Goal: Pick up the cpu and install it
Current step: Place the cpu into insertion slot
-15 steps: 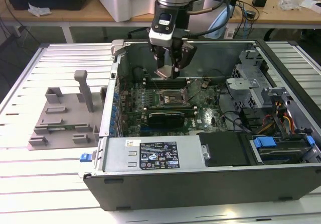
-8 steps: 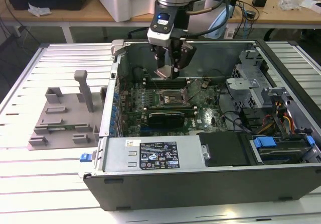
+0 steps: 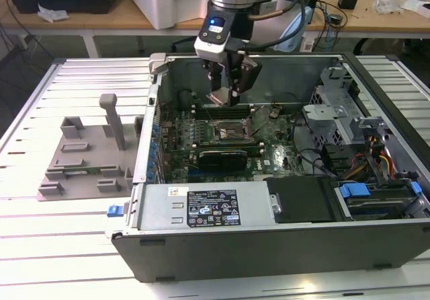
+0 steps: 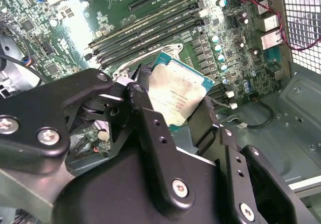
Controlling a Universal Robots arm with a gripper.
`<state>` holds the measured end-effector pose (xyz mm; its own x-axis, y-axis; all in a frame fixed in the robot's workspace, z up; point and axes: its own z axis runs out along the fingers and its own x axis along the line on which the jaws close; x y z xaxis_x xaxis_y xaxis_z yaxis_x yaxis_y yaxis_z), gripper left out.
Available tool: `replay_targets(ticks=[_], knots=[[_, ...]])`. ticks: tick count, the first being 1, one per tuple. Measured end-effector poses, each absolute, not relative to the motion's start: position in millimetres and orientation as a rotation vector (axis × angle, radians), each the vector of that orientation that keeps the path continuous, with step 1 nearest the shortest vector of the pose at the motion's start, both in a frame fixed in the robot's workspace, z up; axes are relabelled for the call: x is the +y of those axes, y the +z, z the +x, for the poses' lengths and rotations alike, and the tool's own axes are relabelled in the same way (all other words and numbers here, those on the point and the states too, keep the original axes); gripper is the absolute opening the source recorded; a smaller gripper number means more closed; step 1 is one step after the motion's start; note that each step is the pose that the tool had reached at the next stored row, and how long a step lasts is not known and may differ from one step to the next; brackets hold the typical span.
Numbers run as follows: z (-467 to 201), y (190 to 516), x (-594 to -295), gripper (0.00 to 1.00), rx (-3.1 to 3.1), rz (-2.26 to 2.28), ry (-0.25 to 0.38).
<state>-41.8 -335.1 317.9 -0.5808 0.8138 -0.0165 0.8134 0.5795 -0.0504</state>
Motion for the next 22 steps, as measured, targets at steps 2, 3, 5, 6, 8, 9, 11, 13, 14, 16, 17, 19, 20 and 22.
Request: replay_targets(ticks=[2, 3, 5, 6, 8, 9, 11, 13, 14, 16, 17, 19, 20, 22], knots=[[-41.8, 317.8, -335.1, 0.55, -2.771, -1.461, 0.084], [-41.8, 317.8, -335.1, 0.55, -2.763, -1.475, 0.085], [-41.8, 317.8, -335.1, 0.55, -2.742, -1.513, 0.087], [-41.8, 317.8, -335.1, 0.55, -2.735, -1.527, 0.087], [-41.8, 317.8, -335.1, 0.55, -2.72, -1.553, 0.088], [-41.8, 317.8, -335.1, 0.55, -2.709, -1.571, 0.09], [-41.8, 317.8, -335.1, 0.55, -2.699, -1.59, 0.092], [-41.8, 317.8, -335.1, 0.55, -2.689, -1.607, 0.094], [-41.8, 317.8, -335.1, 0.55, -2.682, -1.621, 0.096], [-41.7, 317.8, -335.1, 0.55, -2.665, -1.65, 0.101], [-41.7, 317.8, -335.1, 0.55, -2.657, -1.664, 0.104], [-41.7, 317.8, -335.1, 0.55, -2.647, -1.68, 0.106], [-41.7, 317.8, -335.1, 0.55, -2.642, -1.689, 0.108], [-41.7, 317.8, -335.1, 0.55, -2.632, -1.705, 0.11]])
